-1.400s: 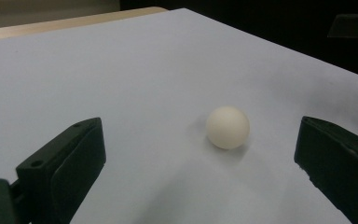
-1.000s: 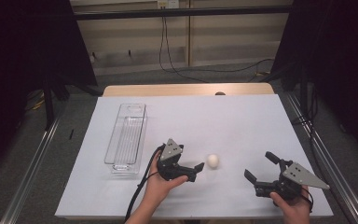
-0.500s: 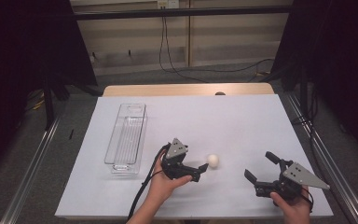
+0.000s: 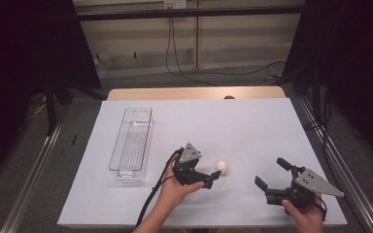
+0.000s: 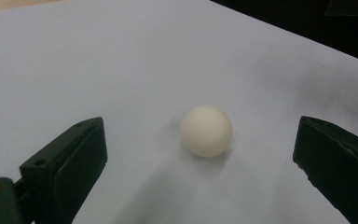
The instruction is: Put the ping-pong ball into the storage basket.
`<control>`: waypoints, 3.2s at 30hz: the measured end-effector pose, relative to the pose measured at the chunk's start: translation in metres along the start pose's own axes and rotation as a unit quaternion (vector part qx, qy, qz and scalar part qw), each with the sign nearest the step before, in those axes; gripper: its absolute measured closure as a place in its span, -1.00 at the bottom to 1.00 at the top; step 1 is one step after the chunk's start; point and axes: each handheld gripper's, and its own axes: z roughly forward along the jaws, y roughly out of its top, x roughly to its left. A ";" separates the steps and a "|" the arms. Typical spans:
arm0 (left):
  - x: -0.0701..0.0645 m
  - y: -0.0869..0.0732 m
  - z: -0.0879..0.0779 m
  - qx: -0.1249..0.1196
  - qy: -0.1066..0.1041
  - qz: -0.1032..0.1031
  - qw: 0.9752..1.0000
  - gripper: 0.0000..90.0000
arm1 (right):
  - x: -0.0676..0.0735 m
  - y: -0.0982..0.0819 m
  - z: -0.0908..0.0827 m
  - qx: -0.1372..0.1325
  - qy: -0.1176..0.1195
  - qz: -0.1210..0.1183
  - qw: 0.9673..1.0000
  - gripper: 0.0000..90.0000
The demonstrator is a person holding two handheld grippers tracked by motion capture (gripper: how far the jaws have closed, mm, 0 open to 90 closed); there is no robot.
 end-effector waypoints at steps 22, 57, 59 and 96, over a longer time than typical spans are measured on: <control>-0.002 0.004 0.012 0.024 0.007 0.009 1.000 -0.91 | 0.000 0.000 0.000 -0.001 -0.001 0.003 1.000 -0.99; -0.005 0.005 0.039 0.063 0.000 0.037 0.997 -0.62 | -0.001 0.001 -0.001 -0.003 0.000 0.003 1.000 -0.98; -0.006 0.004 0.041 0.062 -0.001 0.034 0.998 -0.58 | -0.001 0.001 0.000 -0.003 0.000 0.003 1.000 -0.98; -0.009 0.004 0.056 0.108 -0.005 0.044 0.993 0.13 | -0.001 0.002 -0.001 -0.006 0.001 0.005 1.000 -0.98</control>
